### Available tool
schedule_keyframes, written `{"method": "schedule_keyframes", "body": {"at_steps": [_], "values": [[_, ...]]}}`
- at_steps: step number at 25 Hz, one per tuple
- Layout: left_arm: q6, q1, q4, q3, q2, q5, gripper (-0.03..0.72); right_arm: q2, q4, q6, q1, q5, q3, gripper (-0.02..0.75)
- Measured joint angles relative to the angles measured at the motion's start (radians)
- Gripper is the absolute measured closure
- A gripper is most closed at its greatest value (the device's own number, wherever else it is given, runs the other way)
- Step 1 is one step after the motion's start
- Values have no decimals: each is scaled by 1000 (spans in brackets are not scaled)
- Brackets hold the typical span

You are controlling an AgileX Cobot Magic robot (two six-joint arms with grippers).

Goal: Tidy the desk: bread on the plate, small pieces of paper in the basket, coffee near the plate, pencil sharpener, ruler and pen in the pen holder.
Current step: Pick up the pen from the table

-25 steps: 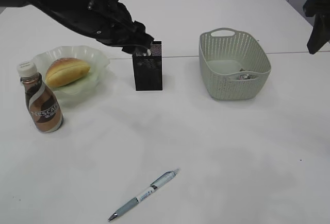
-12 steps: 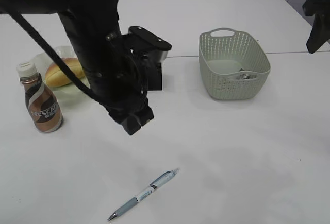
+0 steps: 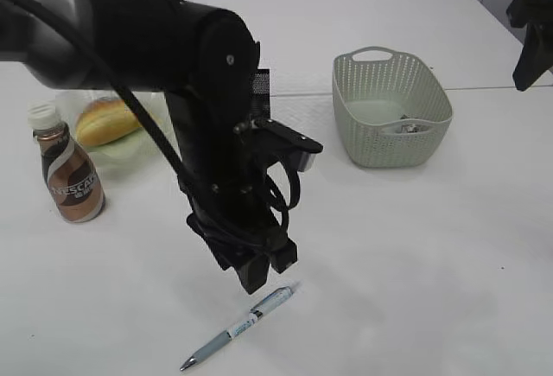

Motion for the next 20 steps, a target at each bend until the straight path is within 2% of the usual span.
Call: {"method": "schedule_keyframes", "body": {"at_steps": [6,7,20], "values": [[-13,0,0,0,92,-28,368,0,0,0,0,0,0,352],[-15,0,0,0,102,-28,351,0,0,0,0,0,0,352],[-17,-24,0,-6,163,-28,372,0,0,-3,0,0,0,352]]}}
